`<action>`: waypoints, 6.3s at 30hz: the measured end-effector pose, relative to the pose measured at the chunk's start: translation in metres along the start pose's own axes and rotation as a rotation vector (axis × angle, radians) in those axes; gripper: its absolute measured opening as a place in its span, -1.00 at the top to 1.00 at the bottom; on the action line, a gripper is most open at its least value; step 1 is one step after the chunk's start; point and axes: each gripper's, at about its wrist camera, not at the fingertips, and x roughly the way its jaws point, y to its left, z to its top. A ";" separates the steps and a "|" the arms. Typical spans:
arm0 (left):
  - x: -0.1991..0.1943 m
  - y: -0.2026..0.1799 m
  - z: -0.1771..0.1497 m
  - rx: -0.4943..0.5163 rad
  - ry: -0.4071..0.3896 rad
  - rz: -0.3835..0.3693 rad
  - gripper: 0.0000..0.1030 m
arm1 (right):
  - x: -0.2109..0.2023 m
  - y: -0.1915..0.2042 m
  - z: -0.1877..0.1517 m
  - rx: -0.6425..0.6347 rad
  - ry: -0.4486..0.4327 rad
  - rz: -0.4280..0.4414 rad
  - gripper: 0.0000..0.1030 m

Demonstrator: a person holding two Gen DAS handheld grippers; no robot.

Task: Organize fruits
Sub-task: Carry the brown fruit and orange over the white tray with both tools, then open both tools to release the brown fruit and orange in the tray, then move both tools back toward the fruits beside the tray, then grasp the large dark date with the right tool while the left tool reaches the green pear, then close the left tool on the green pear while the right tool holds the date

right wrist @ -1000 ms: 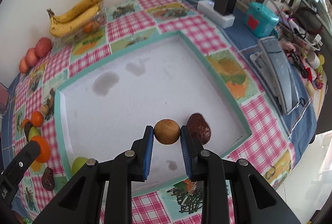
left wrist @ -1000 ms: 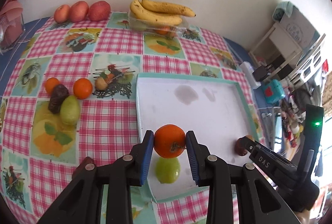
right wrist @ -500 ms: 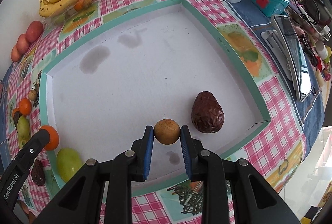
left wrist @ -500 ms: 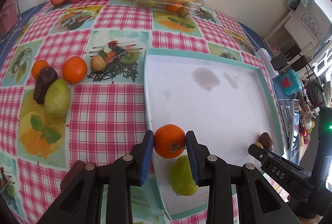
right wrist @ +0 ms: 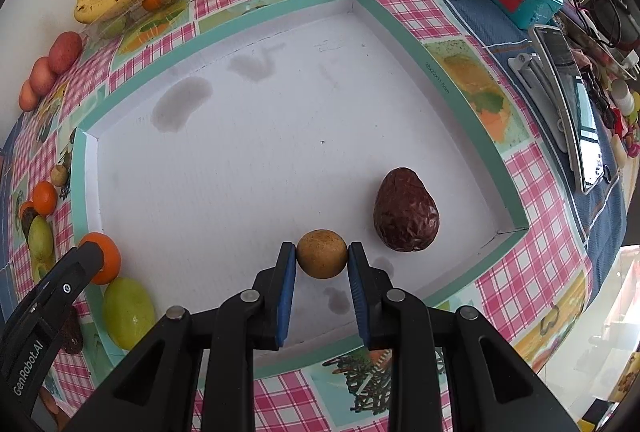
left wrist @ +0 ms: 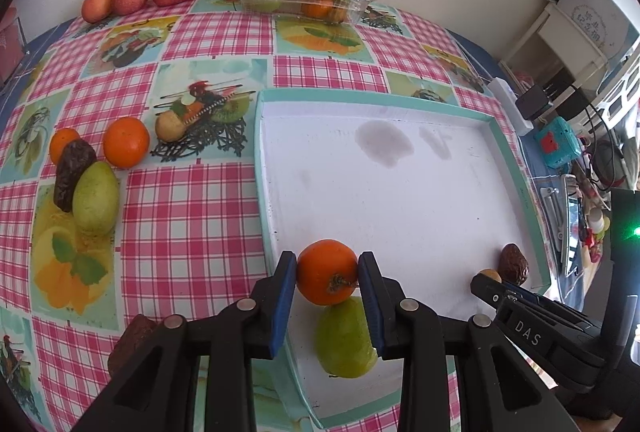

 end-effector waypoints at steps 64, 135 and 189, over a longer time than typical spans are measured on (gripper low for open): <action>-0.067 0.099 0.018 -0.240 -0.096 0.498 -0.96 | -0.029 0.025 -0.001 -0.117 -0.165 0.048 -0.79; -0.061 0.218 -0.007 -0.370 0.093 0.488 -0.99 | -0.001 0.240 -0.077 -0.711 0.012 0.230 -0.12; -0.021 0.159 0.048 -0.422 0.048 0.179 0.26 | -0.076 0.129 0.056 -0.208 -0.264 0.260 -0.12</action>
